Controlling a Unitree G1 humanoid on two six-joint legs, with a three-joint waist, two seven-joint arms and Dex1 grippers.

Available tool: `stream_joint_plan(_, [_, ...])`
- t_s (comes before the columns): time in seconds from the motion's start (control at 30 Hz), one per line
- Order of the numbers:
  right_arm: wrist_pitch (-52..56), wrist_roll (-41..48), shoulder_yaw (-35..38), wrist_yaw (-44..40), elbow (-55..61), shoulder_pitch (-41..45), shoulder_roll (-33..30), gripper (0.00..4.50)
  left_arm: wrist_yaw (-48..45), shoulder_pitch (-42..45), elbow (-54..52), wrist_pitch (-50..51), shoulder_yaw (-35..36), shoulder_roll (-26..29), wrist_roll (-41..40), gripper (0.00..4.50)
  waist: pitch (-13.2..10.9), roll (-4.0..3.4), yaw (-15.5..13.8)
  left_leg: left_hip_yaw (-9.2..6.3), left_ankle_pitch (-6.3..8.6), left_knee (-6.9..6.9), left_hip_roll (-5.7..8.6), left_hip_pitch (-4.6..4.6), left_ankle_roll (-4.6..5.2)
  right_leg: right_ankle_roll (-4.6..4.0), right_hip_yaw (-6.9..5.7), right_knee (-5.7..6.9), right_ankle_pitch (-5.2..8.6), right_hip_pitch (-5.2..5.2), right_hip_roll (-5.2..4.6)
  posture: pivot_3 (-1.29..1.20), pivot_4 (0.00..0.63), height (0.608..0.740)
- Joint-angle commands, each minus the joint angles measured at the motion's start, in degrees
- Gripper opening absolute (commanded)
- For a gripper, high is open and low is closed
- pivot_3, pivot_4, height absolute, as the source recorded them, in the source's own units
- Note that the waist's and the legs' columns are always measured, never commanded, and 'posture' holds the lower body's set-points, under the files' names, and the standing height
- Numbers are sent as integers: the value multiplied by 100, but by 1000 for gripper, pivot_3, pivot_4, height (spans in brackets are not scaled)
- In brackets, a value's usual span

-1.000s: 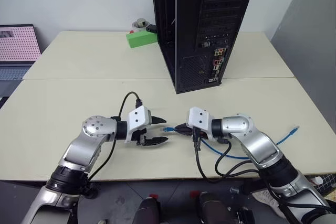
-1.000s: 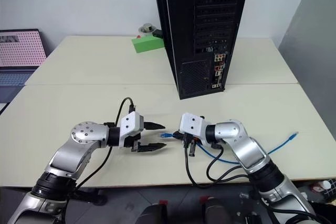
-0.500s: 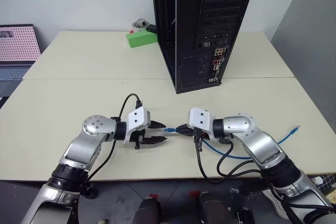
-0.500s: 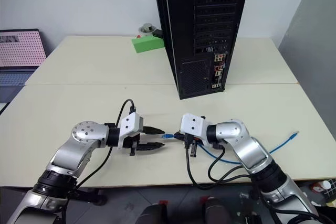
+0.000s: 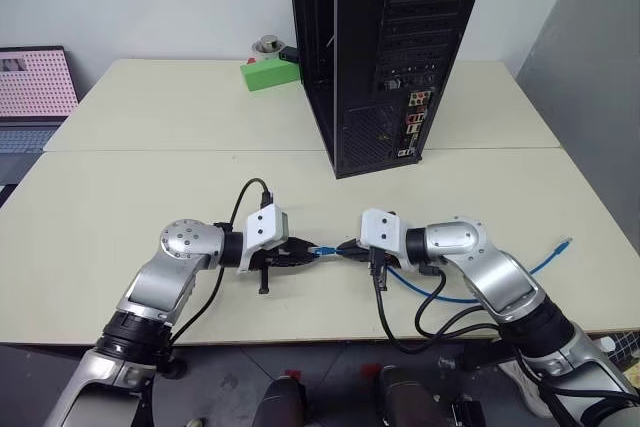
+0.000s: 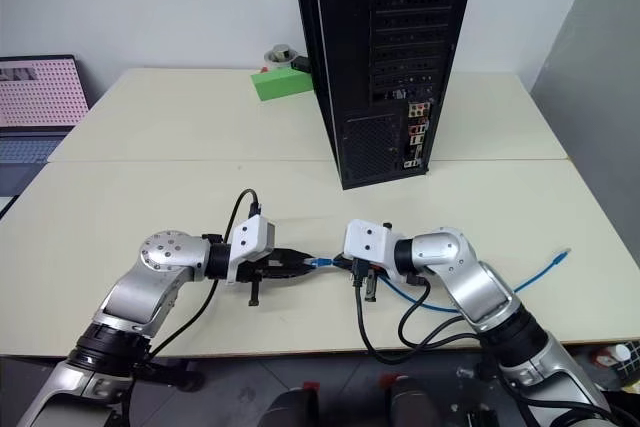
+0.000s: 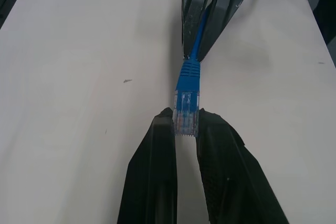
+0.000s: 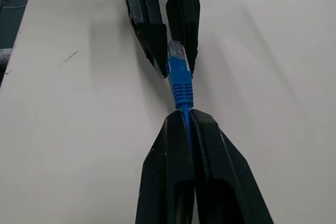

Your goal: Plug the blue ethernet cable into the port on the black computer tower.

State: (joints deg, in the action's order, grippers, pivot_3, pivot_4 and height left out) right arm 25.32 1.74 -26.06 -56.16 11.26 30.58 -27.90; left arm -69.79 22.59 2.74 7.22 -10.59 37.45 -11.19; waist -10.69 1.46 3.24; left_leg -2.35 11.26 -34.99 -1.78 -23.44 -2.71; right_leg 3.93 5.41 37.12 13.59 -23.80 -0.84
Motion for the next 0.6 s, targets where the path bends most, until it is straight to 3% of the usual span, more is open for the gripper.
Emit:
stream_joint_plan(0.03, [-42,145,77,-265,229,66,-151,820,34,-9,-4,-458,-24,-55,95,289,0,0,-1,0,0,0,0,0,0,0,0,0,0,0,0,0,150,740])
stream_joint_plan(0.2, [256,681,599,-693,504,-92,-699,2038,580,-145,345,-2463,-257,-210,976,289,0,0,-25,0,0,-2,0,-1,0,0,0,-1,0,1,-1,0,150,740])
stream_joint_plan(0.4, [1261,1733,1439,-446,876,-454,-617,3464,1770,-74,1142,-5009,-313,-348,2059,288,0,0,-66,0,0,-3,2,0,0,-2,3,0,-2,2,-3,0,150,740])
stream_joint_plan(0.5, [2114,2493,1948,-55,1129,-752,-295,3526,2818,29,1380,-6408,-90,-457,2863,288,0,0,-82,-1,0,-3,2,0,0,-3,3,0,-6,3,-4,0,150,740])
stream_joint_plan(0.6, [2581,2861,2195,336,1222,-873,-11,3526,3499,81,1532,-7017,39,-493,3349,276,0,0,-112,0,0,-7,2,-2,0,-13,4,-1,-17,5,-5,0,150,740])
